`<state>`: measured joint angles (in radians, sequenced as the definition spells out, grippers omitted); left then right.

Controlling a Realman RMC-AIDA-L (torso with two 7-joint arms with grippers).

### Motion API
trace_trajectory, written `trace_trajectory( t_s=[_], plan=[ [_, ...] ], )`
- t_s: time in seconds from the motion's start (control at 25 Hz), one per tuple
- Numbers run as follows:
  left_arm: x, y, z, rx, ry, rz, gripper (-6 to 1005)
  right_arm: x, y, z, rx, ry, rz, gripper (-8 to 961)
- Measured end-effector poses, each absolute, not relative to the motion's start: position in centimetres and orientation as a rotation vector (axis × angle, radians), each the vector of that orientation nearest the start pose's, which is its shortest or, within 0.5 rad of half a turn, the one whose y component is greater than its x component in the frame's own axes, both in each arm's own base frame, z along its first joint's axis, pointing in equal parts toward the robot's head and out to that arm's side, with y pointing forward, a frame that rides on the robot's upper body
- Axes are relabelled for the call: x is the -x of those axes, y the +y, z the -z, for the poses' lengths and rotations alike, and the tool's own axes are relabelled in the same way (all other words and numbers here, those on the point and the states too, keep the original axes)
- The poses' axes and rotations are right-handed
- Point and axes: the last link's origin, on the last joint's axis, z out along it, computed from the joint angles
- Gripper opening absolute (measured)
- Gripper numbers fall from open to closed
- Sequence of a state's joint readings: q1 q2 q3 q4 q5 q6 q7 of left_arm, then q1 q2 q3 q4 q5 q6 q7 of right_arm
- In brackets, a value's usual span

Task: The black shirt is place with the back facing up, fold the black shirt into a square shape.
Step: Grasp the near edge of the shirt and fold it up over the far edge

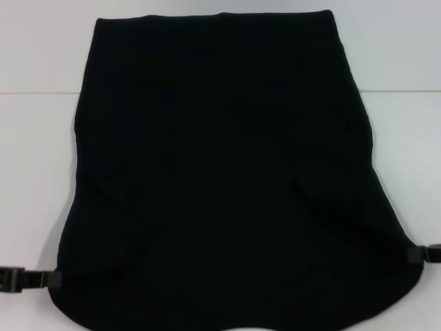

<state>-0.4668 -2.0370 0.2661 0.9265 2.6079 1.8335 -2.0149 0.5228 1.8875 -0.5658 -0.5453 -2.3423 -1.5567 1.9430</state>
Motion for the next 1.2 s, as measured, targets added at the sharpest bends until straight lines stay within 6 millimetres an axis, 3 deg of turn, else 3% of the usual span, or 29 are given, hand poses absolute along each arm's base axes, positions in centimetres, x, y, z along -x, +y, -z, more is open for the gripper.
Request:
trace_trajectory(
  t_s=[0.44,0.68,0.96,1.2],
  plan=[
    [34.0,22.8,-8.1,2.489,-1.744,0.39,69,-35.6,26.6,-7.3,2.622,1.465,-0.342,42],
    [33.9,22.7,-7.7,2.485,-1.756,0.432,76,-35.5,25.6,-7.6,2.65,1.453,-0.397,43],
    [31.8,26.6,-8.2,2.54,-1.619,0.544,84,-33.6,28.8,-8.0,2.615,1.349,-0.506,44],
    [29.6,32.9,-9.2,2.461,-1.497,0.664,91,-31.5,33.6,-8.9,2.493,1.221,-0.604,45]
  ],
)
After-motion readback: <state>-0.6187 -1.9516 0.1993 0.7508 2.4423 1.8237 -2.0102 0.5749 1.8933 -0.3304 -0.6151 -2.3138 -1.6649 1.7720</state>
